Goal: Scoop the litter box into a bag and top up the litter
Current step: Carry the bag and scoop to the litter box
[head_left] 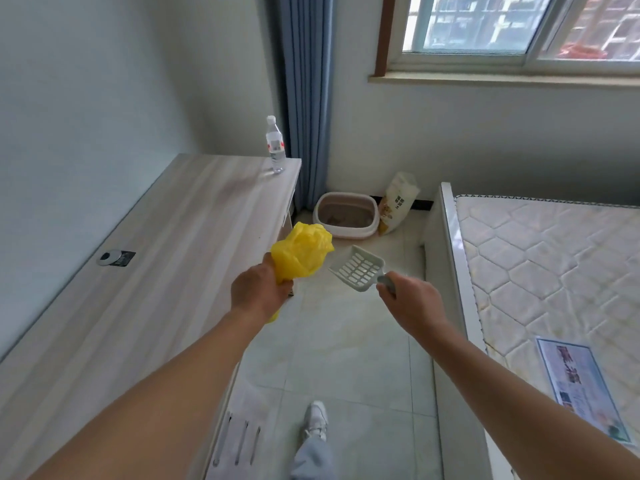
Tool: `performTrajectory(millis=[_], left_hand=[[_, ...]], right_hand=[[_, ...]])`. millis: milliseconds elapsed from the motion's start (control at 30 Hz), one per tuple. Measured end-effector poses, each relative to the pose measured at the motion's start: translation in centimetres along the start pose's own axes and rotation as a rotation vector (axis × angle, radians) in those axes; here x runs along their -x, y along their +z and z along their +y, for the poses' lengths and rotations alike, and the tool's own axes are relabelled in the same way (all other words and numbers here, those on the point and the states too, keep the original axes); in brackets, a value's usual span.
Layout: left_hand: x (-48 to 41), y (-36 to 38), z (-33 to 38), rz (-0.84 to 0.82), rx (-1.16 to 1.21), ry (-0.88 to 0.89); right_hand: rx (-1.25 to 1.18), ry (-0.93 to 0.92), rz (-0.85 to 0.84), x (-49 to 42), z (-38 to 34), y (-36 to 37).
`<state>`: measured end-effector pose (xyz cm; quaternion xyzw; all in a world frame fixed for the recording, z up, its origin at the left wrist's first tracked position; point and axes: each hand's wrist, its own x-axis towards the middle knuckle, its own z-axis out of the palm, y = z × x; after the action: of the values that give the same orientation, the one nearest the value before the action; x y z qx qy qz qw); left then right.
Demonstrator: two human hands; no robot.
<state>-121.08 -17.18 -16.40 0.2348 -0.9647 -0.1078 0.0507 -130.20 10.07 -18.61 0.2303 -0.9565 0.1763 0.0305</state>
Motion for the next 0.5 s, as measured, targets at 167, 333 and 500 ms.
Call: performTrajectory(millis=[167,333,500], left_hand=[[-10.0,2.4,2.2,-0.012,0.089,0.062],[-18.9,3.1,5.1,-0.027,0.122,0.125],[-24.9,4.1,7.1,-0.035,0.138,0.152]], right_hand=[[0.049,0.091,0.043,-6.8,2.0,-0.4],[0.079,0.171,0.09,-13.1,3.4,-1.2],[0.073,0.192,0.069,-18.9,5.2,-0.5]])
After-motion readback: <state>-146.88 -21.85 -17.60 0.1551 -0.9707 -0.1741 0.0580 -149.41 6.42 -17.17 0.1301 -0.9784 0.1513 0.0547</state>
